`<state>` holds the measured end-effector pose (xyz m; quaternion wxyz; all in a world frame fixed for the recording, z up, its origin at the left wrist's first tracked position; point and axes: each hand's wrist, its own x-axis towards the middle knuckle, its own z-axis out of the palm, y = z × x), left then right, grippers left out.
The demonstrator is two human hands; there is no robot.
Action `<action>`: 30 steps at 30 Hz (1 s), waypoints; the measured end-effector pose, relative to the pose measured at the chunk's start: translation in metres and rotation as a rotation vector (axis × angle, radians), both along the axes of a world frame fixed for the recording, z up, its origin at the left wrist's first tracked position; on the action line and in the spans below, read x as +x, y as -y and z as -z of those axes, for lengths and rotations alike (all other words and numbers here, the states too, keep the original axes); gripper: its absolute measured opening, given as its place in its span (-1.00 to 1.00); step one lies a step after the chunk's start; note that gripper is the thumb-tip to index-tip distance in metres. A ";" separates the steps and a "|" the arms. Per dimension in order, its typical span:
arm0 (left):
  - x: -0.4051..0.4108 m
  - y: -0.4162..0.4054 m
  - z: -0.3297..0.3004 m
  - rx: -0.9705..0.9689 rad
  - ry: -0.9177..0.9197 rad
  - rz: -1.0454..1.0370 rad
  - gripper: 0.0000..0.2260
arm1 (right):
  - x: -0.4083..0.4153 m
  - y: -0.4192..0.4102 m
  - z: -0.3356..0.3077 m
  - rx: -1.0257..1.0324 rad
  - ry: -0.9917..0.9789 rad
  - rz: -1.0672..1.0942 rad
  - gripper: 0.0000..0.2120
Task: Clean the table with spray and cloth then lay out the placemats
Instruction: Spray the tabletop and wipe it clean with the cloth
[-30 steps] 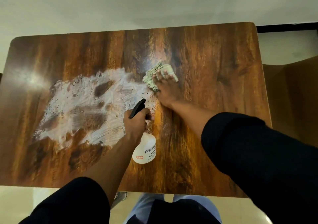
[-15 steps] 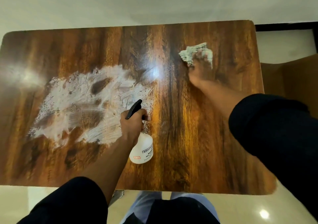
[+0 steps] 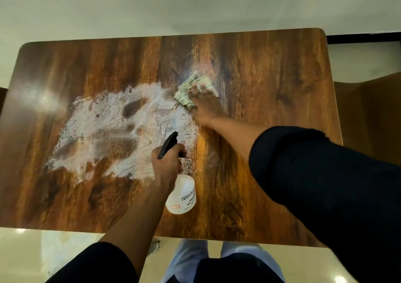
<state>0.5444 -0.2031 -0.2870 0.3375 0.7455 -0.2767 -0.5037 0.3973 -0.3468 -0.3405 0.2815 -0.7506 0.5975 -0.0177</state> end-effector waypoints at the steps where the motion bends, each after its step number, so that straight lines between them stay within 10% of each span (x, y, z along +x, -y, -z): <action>1: 0.002 -0.002 0.000 0.008 0.014 -0.008 -0.85 | 0.016 -0.006 -0.002 0.018 0.002 -0.109 -0.37; 6: 0.009 -0.012 -0.003 0.015 0.018 -0.034 -0.84 | 0.019 -0.031 -0.005 0.130 0.041 -0.245 -0.27; 21: 0.044 -0.051 -0.001 0.003 -0.049 0.022 -0.82 | -0.101 -0.064 0.012 0.075 -0.089 0.554 -0.41; 30: 0.091 -0.067 -0.003 0.060 -0.004 0.139 -0.83 | 0.059 -0.116 0.011 0.034 -0.080 0.020 -0.36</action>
